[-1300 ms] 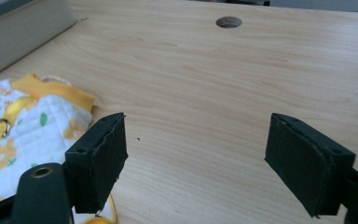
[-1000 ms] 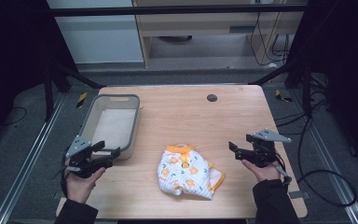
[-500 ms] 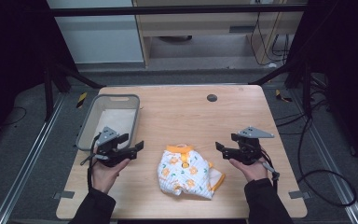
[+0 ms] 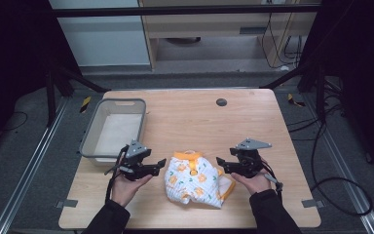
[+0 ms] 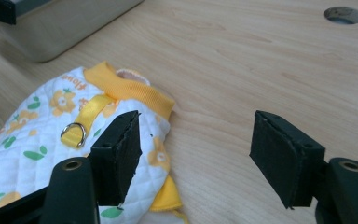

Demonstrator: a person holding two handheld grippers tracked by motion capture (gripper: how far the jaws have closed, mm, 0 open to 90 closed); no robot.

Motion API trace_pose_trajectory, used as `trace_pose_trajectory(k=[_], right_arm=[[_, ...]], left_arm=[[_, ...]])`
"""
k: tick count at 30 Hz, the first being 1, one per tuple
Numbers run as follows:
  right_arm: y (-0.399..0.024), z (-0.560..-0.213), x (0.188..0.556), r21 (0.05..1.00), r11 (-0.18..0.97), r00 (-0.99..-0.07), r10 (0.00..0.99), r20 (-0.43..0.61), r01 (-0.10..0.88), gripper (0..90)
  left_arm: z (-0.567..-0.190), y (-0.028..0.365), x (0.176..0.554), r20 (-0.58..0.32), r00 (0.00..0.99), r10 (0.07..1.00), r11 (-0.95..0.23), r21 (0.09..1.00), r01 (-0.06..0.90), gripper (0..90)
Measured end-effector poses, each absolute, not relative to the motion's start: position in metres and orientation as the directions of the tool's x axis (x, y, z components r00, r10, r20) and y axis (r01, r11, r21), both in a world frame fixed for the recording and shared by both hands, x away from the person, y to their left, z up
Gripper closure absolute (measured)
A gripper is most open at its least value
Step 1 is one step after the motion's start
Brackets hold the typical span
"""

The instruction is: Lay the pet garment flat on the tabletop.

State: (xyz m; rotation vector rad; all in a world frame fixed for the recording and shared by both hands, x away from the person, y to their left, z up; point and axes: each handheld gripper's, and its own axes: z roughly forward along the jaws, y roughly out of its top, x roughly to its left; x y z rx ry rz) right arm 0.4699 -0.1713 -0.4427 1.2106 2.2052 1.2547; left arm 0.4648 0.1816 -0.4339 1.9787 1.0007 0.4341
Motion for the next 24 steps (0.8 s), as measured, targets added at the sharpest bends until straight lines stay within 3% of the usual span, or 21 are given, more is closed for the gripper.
trace_pose_trajectory(k=[11,20,24], right_arm=[[-0.156,-0.459,0.469,0.786,0.314,-0.639,0.758,0.130,0.532,38.9],[-0.145,-0.468,0.468,0.765,0.348,-0.667,0.732,0.140,0.542,43.5],[-0.142,-0.473,0.469,0.739,0.368,-0.680,0.714,0.164,0.565,51.5]], left_arm=[[-0.453,0.164,0.466,-0.047,0.668,0.743,-0.411,0.755,0.511,32.5],[-0.469,0.159,0.469,-0.083,0.681,0.728,-0.427,0.721,0.545,38.5],[-0.474,0.155,0.470,-0.116,0.690,0.714,-0.430,0.705,0.563,46.7]])
